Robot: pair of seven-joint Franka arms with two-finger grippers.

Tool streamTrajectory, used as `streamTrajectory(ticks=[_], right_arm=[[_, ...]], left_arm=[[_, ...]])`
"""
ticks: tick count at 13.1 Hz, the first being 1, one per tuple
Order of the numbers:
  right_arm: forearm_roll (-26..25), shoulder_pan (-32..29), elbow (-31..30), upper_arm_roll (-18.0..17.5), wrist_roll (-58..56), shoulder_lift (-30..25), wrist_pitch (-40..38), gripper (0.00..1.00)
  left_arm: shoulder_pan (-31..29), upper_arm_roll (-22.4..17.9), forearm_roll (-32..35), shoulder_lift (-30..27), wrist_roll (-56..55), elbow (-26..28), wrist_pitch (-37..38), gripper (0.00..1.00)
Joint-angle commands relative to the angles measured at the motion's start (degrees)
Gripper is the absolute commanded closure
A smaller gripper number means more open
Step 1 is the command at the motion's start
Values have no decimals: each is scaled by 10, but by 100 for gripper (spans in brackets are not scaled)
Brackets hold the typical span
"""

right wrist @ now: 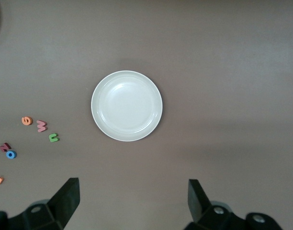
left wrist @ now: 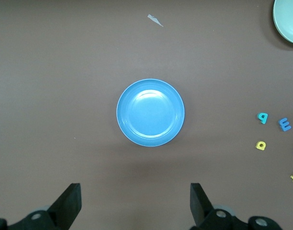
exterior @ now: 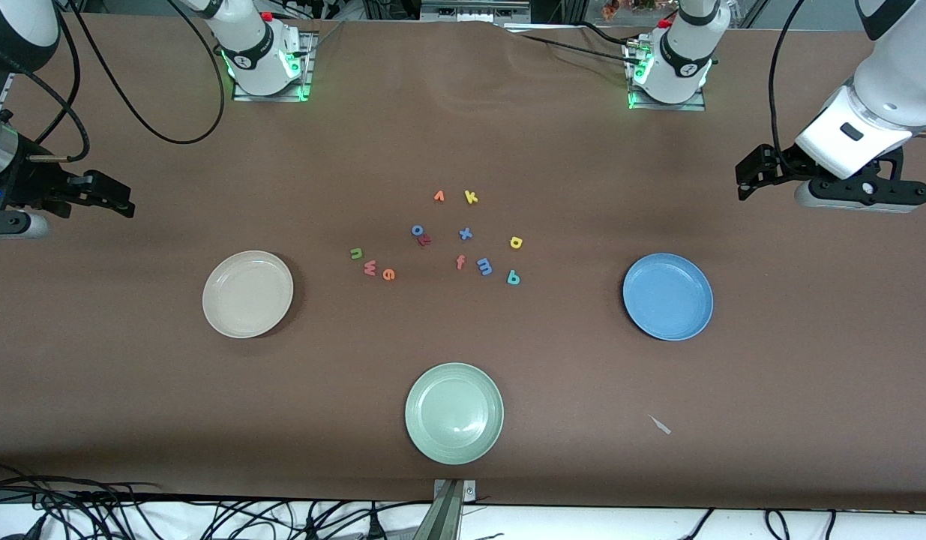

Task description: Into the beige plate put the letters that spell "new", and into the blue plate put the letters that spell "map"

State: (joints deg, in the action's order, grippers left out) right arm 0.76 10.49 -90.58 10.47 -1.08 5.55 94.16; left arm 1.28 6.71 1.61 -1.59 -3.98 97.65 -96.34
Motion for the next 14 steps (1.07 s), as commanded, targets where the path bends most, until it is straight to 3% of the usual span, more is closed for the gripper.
streamTrajectory(ticks=[1,14], right_arm=[[1,-8,11,-8,3,4,-6,0],[0,-8,15,-7,4,5,-6,0]], left_arm=[[0,0,-15,9,4,-26,14,0],[0,0,-14,39,10,-51,14,0]])
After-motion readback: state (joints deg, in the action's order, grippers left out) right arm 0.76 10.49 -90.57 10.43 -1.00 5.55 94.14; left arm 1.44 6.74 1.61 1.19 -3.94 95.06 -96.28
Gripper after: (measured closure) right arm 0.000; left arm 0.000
